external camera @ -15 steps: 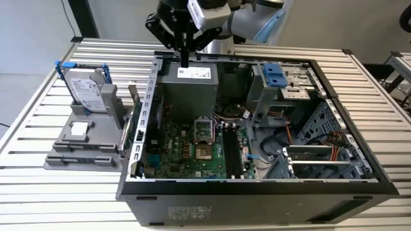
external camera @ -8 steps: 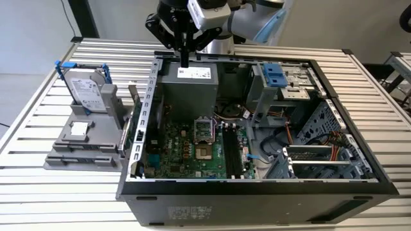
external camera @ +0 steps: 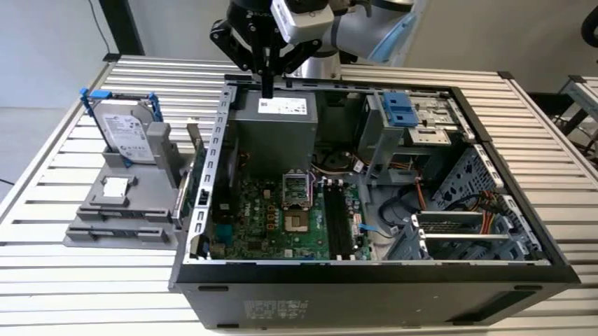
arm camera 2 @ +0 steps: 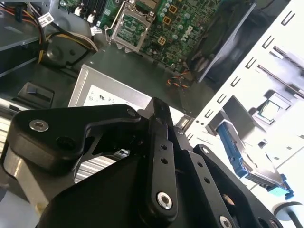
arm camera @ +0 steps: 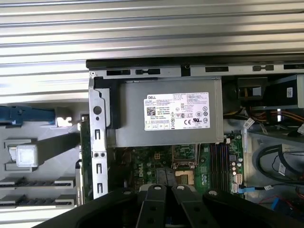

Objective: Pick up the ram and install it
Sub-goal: 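Reach for the ram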

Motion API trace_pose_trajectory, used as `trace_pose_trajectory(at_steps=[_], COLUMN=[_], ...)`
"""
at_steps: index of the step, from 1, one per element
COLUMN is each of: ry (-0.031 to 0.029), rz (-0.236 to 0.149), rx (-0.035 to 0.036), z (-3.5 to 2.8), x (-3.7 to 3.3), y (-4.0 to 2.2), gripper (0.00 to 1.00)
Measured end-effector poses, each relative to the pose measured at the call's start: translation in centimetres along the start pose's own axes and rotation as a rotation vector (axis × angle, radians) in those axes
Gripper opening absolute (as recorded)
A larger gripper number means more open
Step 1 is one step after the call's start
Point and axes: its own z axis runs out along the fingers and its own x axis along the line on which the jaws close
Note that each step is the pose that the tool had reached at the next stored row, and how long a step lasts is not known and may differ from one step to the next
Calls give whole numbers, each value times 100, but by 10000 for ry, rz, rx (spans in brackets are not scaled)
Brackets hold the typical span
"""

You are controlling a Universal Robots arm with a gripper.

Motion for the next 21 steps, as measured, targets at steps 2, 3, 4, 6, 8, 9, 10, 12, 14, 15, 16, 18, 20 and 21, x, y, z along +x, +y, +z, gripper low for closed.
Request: trace_pose_trajectory(at_steps=[2, 3, 4, 6, 8, 9, 10, 12, 14, 15, 16, 18, 20, 21], ry=[-1, 0, -1, -1, -1, -1, -1, -1, -1, -1, -1, -1, 0, -1], rz=[0, -1, 0, 0, -2, -3, -4, -5, -6, -7, -8, -9, -8, -8], rx=[-1, -1, -2, -1, -2, -2, -2, -2, -2, -2, -2, -2, -1, -2], z=[0, -1, -1, -2, -2, -3, -4, -5, -5, -6, -6, -7, -8, -9], x=[29, 48, 72, 118, 161, 182, 205, 249, 292, 312, 329, 363, 401, 421], y=[-2, -4, -5, -8, -11, -13, -15, -18, -21, -22, -23, -26, -28, -30], gripper=[0, 0, 0, 0, 0, 0, 0, 0, 0, 0, 0, 0, 0, 0])
